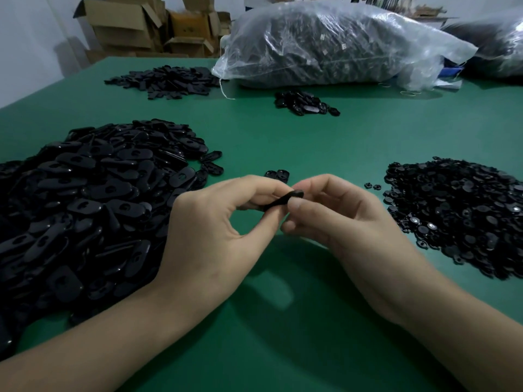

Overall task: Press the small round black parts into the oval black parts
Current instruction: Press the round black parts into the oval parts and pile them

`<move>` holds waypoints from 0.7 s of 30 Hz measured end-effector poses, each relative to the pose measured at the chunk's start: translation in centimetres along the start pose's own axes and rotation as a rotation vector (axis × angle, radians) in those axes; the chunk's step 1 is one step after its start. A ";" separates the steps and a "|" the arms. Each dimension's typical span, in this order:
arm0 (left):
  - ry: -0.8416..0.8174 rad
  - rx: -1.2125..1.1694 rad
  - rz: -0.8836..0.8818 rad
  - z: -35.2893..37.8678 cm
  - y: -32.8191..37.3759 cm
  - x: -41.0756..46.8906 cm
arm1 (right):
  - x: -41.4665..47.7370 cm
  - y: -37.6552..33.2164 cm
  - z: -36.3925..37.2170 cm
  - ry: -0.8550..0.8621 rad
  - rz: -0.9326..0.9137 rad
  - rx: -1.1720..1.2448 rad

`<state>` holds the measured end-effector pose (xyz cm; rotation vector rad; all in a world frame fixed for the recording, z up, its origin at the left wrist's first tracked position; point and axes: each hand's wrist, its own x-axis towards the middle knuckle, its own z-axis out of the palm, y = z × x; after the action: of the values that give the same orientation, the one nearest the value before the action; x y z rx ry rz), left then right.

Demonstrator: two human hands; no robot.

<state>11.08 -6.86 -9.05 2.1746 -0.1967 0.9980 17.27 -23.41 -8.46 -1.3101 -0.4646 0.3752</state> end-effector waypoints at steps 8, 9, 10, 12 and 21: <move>-0.121 0.075 -0.202 -0.6 -1.0 0.8 | 1.6 0.3 -1.6 0.181 -0.198 -0.567; -0.144 0.143 -0.201 -0.9 -1.3 1.1 | 1.9 0.4 -1.7 0.216 -0.214 -0.631; -0.174 0.236 -0.194 -1.3 -1.6 1.5 | 2.3 0.4 -1.9 0.246 -0.227 -0.694; -0.254 0.453 -0.155 -2.1 -2.5 2.3 | 2.9 0.7 -2.0 0.279 -0.237 -0.826; -0.332 1.054 -0.102 -4.4 -6.4 4.2 | 5.9 1.4 -1.3 0.267 -0.207 -1.199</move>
<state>13.98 1.34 -7.64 3.2549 0.3814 0.7323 23.00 -21.10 -9.39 -2.3956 -0.6147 -0.3362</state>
